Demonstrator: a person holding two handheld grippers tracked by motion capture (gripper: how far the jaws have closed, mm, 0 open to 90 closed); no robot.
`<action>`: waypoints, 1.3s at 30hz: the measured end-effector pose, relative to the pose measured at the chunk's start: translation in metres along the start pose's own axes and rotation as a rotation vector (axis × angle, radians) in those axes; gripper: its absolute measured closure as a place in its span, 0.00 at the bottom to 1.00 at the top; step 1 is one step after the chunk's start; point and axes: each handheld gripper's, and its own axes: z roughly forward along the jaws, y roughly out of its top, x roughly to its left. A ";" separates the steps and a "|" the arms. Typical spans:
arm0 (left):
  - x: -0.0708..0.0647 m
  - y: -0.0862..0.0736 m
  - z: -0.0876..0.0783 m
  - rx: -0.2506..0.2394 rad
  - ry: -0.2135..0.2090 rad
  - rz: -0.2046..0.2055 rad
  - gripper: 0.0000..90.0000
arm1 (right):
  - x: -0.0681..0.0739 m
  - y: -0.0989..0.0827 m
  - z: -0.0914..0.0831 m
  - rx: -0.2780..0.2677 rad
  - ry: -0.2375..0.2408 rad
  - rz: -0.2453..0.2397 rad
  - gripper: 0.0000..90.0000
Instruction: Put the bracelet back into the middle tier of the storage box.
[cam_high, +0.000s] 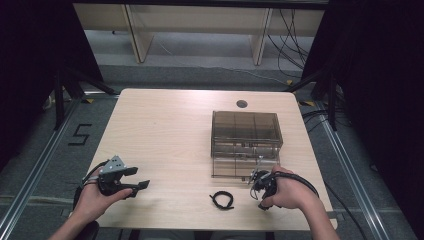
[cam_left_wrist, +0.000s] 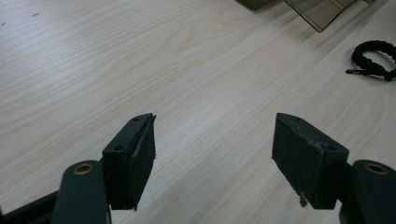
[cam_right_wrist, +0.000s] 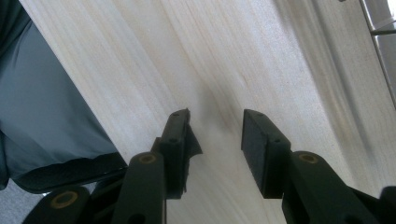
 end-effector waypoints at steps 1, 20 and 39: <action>0.000 0.000 0.000 -0.003 0.002 0.000 0.33 | 0.000 0.000 0.000 0.001 -0.002 0.000 0.70; 0.000 0.000 0.000 0.002 -0.007 0.005 0.33 | 0.007 0.022 -0.005 0.011 -0.008 -0.030 0.69; -0.001 0.000 0.000 -0.004 -0.005 0.007 0.33 | 0.009 0.054 -0.004 0.002 -0.011 -0.075 0.72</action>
